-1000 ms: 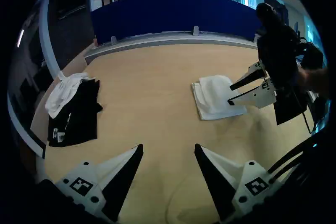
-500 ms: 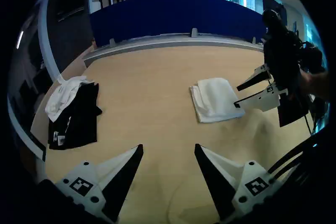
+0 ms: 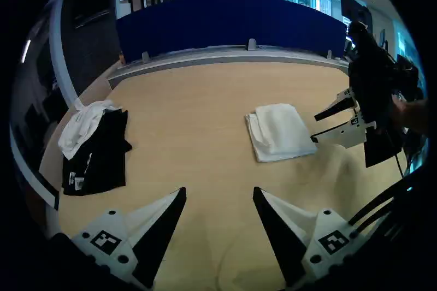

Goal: Fold towel

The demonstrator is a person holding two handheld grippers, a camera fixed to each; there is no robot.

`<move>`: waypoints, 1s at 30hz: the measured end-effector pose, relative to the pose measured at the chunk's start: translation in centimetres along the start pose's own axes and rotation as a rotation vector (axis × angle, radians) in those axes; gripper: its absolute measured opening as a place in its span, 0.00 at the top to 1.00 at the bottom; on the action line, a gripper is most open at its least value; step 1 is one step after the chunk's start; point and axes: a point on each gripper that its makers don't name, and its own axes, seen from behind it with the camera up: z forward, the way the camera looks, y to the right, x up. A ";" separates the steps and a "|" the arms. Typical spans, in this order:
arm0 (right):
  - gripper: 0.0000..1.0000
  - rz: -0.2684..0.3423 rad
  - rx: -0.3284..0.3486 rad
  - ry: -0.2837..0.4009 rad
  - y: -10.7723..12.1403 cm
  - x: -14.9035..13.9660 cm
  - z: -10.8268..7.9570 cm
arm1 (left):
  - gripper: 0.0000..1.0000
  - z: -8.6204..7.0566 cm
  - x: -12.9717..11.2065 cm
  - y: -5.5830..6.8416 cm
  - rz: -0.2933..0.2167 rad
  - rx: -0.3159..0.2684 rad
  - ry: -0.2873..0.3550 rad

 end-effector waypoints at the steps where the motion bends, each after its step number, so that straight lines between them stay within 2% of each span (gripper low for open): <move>1: 0.00 0.002 -0.002 -0.003 0.1 -0.2 0.0 | 0.10 0.0 0.0 0.0 0.000 0.000 0.000; 15: 0.00 0.000 -0.010 -0.034 -0.1 -2.4 0.3 | 0.10 0.2 0.1 0.0 0.003 -0.001 0.001; 30: 0.00 0.003 -0.010 -0.033 -0.2 -2.4 0.3 | 0.10 0.1 -0.1 0.3 0.007 -0.005 0.000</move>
